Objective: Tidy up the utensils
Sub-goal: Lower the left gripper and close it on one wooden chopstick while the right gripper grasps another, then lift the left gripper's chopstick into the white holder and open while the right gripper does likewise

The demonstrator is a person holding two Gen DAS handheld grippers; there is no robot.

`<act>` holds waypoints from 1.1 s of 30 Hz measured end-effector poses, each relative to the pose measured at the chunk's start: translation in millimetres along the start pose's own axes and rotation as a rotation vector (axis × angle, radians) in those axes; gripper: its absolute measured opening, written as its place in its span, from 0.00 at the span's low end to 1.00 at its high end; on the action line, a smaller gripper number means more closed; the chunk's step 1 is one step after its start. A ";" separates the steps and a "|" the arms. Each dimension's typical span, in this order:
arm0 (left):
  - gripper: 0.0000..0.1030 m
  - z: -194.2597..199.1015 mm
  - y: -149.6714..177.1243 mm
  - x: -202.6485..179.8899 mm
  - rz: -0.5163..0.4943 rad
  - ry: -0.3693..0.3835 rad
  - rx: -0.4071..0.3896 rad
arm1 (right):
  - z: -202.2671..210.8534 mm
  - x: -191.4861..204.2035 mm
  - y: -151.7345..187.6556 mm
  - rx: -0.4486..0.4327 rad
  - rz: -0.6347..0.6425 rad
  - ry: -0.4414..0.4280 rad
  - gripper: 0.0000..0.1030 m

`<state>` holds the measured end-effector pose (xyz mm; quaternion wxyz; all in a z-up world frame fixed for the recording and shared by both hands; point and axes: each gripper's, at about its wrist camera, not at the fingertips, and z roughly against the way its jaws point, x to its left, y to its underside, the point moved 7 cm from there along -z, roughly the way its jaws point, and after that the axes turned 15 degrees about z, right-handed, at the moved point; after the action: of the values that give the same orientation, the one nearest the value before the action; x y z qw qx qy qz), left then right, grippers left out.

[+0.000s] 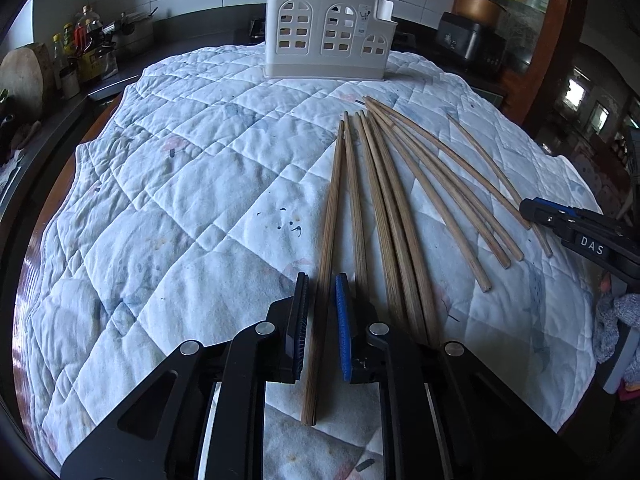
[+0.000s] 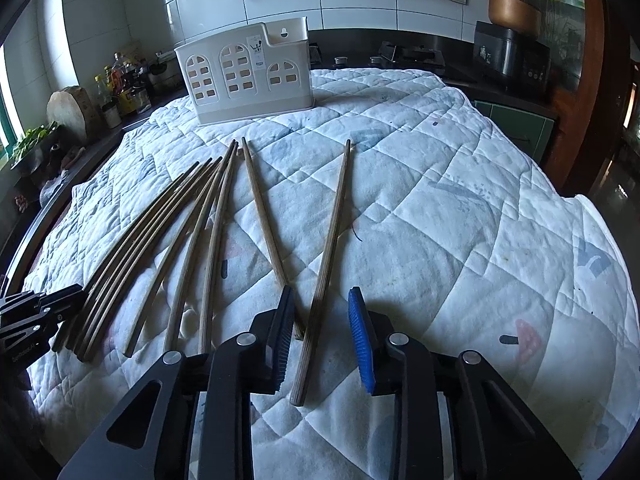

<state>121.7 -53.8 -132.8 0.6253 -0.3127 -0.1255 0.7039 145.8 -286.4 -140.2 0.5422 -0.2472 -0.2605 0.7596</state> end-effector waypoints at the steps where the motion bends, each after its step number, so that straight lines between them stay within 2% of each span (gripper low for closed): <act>1: 0.13 0.2 0.8 -0.2 0.000 0.005 0.002 | -0.6 0.6 -0.5 0.001 0.000 0.003 0.24; 6: 0.13 -0.6 1.5 0.5 0.006 0.026 0.003 | -7.6 -2.7 -1.6 0.020 -0.021 0.003 0.14; 9: 0.13 -1.3 0.6 3.2 0.025 0.053 0.011 | -8.6 -6.9 0.0 0.021 -0.054 -0.018 0.13; 13: 0.13 -4.3 -1.1 1.3 0.015 0.041 0.011 | -9.8 -3.8 -0.7 0.030 -0.034 0.000 0.13; 15: 0.08 -4.7 -2.6 2.1 0.021 0.033 0.010 | -9.1 -5.1 -0.5 0.026 -0.039 -0.002 0.11; 19: 0.06 -0.5 -4.8 4.1 0.045 0.047 0.008 | -2.3 -6.0 -0.7 0.007 -0.037 0.013 0.08; 26: 0.06 18.1 -13.7 4.6 0.047 0.058 -0.049 | 19.1 -4.7 -8.1 -0.045 -0.011 0.045 0.07; 33: 0.05 40.9 -37.6 5.1 0.046 0.076 -0.133 | 51.9 -6.8 -38.5 -0.145 0.033 0.070 0.07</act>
<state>127.3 -33.1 -81.3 0.5913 -0.3827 -0.1411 0.6957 140.4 -288.9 -75.5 0.5191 -0.3163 -0.2916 0.7386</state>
